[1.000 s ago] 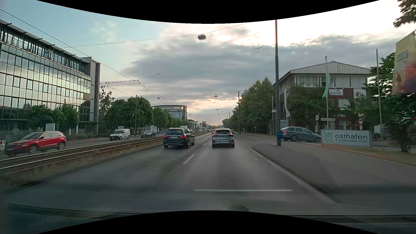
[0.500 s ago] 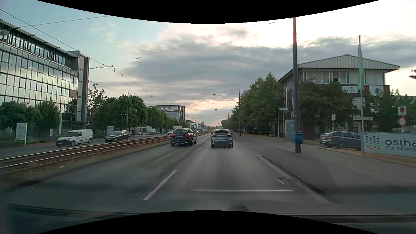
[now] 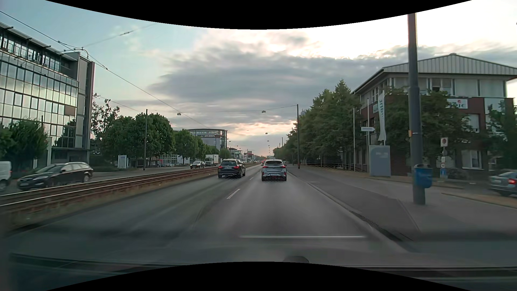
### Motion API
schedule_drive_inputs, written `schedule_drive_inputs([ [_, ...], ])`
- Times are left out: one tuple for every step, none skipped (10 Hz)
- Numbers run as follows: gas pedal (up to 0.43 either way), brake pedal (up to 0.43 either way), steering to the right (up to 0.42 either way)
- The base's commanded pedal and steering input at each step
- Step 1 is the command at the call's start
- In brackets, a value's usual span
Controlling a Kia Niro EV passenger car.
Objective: Follow the waypoints while adhering to traffic rules and regulations
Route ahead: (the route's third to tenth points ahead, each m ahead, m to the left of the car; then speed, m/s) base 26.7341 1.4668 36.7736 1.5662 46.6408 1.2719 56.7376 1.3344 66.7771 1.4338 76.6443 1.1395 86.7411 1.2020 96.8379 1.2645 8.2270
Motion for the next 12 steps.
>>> schedule_drive_inputs([
  [0.087, 0.000, 0.000],
  [0.087, 0.000, -0.002],
  [0.110, 0.000, -0.004],
  [0.157, 0.000, -0.004],
  [0.157, 0.000, -0.004],
  [0.189, 0.000, -0.005],
  [0.189, 0.000, -0.007],
  [0.189, 0.000, -0.010],
  [0.197, 0.000, -0.012],
  [0.197, 0.000, -0.010],
  [0.197, 0.000, -0.007],
  [0.197, 0.000, -0.004],
])
